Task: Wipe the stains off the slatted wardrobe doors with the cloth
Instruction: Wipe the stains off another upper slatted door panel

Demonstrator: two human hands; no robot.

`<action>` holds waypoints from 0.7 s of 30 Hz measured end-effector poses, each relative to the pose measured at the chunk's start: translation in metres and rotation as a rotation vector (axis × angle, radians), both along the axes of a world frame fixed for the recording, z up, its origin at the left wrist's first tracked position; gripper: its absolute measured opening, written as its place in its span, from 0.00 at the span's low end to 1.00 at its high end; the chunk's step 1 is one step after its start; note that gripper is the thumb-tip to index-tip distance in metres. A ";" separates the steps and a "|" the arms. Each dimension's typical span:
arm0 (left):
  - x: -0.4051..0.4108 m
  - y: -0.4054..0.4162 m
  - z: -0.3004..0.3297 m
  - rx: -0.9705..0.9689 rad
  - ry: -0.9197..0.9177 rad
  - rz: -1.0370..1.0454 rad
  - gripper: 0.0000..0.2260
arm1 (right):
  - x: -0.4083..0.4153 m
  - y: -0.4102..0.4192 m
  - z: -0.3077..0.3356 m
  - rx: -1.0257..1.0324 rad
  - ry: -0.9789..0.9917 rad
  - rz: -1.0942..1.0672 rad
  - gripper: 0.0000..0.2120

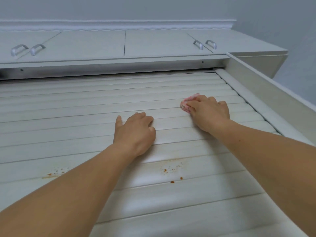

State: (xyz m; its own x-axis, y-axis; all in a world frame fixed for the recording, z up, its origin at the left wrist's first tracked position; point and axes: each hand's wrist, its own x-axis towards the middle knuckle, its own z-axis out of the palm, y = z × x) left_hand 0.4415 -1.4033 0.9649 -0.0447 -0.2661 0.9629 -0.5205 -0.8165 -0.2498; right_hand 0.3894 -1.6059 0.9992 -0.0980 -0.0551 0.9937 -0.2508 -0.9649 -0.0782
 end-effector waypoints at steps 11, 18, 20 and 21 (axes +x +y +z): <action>-0.005 -0.009 -0.004 -0.091 -0.032 0.032 0.18 | -0.011 -0.045 -0.005 0.166 -0.029 0.111 0.17; -0.005 -0.004 -0.003 -0.053 -0.027 0.080 0.18 | 0.017 0.035 0.010 -0.159 0.121 0.239 0.11; -0.005 -0.001 -0.001 -0.041 -0.019 0.100 0.19 | 0.024 0.046 0.014 -0.275 0.162 0.257 0.12; -0.006 0.000 -0.001 -0.034 -0.012 0.107 0.20 | 0.025 0.043 0.015 -0.325 0.173 0.266 0.13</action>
State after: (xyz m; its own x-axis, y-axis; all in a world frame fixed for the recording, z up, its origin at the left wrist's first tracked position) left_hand 0.4359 -1.4033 0.9644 -0.0299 -0.2373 0.9710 -0.4272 -0.8752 -0.2271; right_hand 0.4146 -1.5629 1.0147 0.0467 0.2618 0.9640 0.0268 -0.9650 0.2607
